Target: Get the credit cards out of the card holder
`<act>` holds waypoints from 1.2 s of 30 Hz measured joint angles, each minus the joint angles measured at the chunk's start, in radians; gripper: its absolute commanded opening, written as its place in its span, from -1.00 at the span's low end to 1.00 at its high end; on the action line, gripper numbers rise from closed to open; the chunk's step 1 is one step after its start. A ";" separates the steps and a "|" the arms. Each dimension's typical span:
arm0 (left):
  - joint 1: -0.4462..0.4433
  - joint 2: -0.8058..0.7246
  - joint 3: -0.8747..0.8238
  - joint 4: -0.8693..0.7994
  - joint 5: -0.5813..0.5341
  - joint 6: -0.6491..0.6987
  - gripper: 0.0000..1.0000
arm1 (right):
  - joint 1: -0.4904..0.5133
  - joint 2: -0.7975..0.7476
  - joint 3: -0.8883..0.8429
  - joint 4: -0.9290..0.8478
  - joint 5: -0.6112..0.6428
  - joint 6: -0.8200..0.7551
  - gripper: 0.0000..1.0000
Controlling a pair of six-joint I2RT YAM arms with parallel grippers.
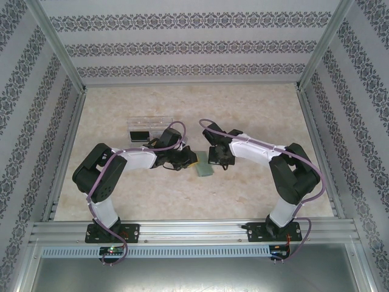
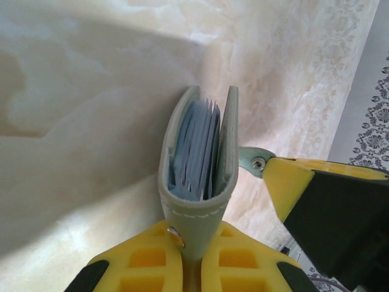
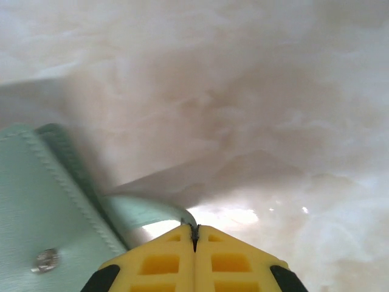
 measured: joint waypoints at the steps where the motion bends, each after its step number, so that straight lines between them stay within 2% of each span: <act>1: 0.000 0.000 0.000 0.000 0.000 0.000 -1.00 | 0.001 0.002 0.000 -0.007 0.006 0.001 -1.00; 3: 0.000 0.000 0.000 0.000 0.001 0.000 -1.00 | 0.003 0.002 -0.003 -0.008 0.014 0.000 -1.00; 4: 0.000 0.000 0.000 0.000 0.001 0.000 -0.90 | 0.006 -0.002 -0.008 -0.001 0.013 0.000 -1.00; 8: 0.000 0.000 0.000 -0.010 -0.002 0.009 -0.08 | 0.002 -0.028 -0.033 0.034 -0.019 -0.012 -0.55; 10: 0.003 0.000 0.002 -0.034 -0.012 0.016 0.09 | -0.002 -0.037 -0.034 0.052 -0.052 -0.031 -0.48; 13: 0.005 -0.008 0.002 -0.058 -0.025 0.026 0.30 | -0.004 -0.038 -0.034 0.083 -0.101 -0.055 -0.49; 18: 0.031 -0.053 0.002 -0.084 -0.045 0.036 0.53 | -0.004 -0.031 -0.033 0.100 -0.145 -0.080 -0.58; 22: 0.060 -0.093 0.002 -0.111 -0.072 0.055 0.69 | -0.005 -0.010 -0.033 0.100 -0.153 -0.103 -0.97; 23: 0.064 -0.102 0.002 -0.122 -0.080 0.060 0.73 | -0.006 -0.007 -0.032 0.100 -0.152 -0.109 -1.00; 26: 0.072 -0.122 0.002 -0.153 -0.103 0.070 0.86 | -0.011 -0.006 -0.024 0.092 -0.152 -0.119 -1.00; 27: 0.076 -0.129 0.002 -0.164 -0.108 0.074 0.99 | -0.011 -0.006 -0.021 0.089 -0.152 -0.122 -1.00; 31: 0.104 -0.168 0.002 -0.202 -0.133 0.092 0.99 | -0.010 -0.050 -0.010 0.064 -0.148 -0.163 -1.00; 36: 0.155 -0.213 0.002 -0.245 -0.156 0.119 0.99 | -0.010 -0.180 0.016 0.057 -0.187 -0.214 -1.00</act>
